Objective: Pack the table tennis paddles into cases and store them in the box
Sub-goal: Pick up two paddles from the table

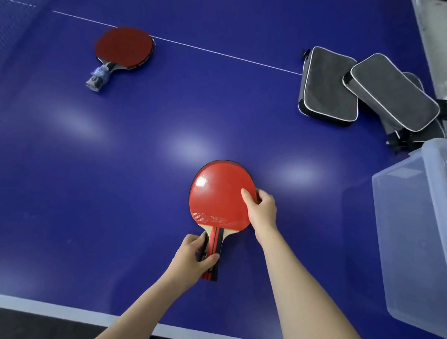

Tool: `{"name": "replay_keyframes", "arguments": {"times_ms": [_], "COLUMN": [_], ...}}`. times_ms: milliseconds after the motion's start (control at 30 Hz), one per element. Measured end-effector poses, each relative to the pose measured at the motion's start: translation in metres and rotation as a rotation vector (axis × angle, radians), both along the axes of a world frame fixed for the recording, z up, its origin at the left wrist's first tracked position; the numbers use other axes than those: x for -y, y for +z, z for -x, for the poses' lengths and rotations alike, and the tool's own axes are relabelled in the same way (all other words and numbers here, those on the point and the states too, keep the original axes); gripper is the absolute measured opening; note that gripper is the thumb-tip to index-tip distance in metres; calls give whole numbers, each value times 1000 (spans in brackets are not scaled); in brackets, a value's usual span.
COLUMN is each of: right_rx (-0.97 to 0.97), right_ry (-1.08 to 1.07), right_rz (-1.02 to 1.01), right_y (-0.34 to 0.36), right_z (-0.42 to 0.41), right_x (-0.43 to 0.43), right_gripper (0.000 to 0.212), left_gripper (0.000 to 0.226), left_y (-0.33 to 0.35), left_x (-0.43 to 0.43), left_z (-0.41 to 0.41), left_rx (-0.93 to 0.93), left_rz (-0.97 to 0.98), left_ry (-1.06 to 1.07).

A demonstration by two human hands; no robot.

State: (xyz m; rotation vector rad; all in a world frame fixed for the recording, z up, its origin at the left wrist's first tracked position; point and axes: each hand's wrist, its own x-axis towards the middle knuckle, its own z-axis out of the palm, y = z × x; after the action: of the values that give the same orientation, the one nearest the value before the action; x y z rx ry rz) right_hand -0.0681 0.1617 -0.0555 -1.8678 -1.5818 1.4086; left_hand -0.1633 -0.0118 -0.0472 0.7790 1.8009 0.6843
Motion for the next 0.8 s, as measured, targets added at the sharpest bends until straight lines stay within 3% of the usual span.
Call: {"name": "replay_keyframes", "arguments": {"times_ms": [467, 800], "right_rx": [143, 61], "right_ry": [37, -13], "right_rz": [-179, -106], "right_y": [-7, 2], "right_z": [0, -14], "right_x": [0, 3], "right_gripper": [42, 37], "left_gripper": [63, 61], "left_y": [-11, -12], "left_x": [3, 2], "left_z": [-2, 11], "left_rx": [-86, 7], "left_rz": [-71, -41], "left_ry": [16, 83]}}
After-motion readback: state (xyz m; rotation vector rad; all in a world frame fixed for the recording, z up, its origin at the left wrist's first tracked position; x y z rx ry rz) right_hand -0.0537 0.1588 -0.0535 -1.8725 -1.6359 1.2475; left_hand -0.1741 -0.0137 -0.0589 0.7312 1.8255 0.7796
